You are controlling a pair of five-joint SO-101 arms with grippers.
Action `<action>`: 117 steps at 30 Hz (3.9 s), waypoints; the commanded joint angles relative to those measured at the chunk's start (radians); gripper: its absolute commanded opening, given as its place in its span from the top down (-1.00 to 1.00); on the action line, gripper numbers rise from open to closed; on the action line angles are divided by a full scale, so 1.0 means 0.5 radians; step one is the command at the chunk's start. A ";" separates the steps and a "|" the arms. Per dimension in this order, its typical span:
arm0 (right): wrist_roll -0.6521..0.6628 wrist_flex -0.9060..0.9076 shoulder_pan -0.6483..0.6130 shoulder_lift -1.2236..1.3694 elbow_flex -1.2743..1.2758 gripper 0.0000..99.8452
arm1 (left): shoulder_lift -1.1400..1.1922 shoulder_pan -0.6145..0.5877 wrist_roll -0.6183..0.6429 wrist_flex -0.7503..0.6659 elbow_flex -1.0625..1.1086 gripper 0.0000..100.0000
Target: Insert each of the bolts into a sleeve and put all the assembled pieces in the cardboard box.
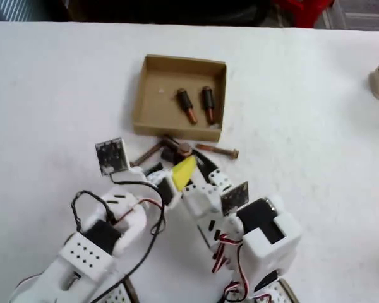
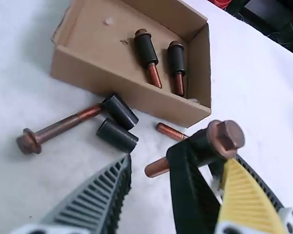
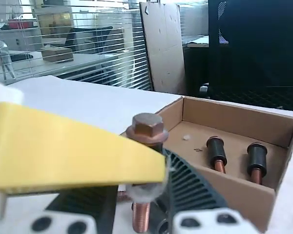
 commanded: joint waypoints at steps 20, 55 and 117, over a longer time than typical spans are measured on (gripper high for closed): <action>-0.015 -0.048 0.023 -0.081 0.006 0.97 | -1.306 -0.097 0.123 0.178 -0.046 0.86; -0.006 0.023 0.186 -0.311 0.101 0.97 | -1.373 -1.465 -0.405 1.126 0.393 0.80; 0.519 5.694 0.520 1.211 -4.974 0.96 | -1.373 -1.551 -0.534 1.151 0.393 0.80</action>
